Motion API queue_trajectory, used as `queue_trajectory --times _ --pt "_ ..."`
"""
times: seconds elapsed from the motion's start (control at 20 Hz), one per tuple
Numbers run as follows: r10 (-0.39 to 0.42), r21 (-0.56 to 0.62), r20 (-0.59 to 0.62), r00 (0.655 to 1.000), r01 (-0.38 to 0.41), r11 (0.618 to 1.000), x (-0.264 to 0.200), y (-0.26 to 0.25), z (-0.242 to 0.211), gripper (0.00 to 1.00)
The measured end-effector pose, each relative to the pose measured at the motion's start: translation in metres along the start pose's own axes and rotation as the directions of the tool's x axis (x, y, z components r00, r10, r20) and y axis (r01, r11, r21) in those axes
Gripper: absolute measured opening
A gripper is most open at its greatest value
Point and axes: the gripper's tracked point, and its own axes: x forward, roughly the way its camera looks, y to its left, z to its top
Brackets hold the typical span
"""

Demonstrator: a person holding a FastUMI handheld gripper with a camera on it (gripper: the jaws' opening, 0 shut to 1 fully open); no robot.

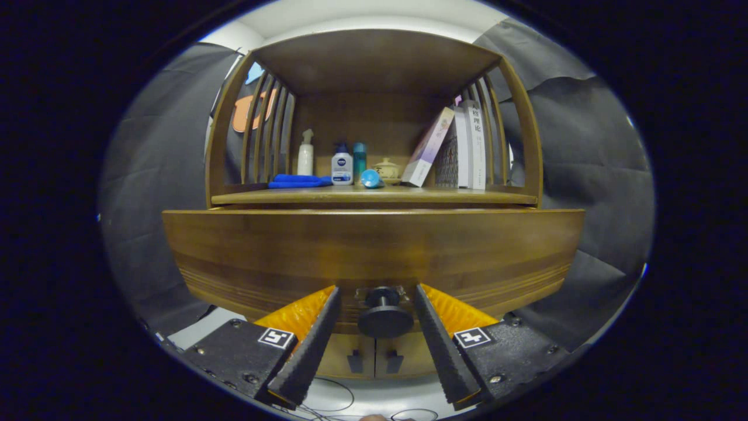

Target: Pull open the drawer, take out the items inside it, and place them on the countertop above the cabinet.

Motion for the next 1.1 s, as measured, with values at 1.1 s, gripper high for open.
queue_trajectory --times 1.1 --pt "-0.02 -0.075 0.006 1.0 0.02 0.997 0.064 0.002 0.01 0.86"
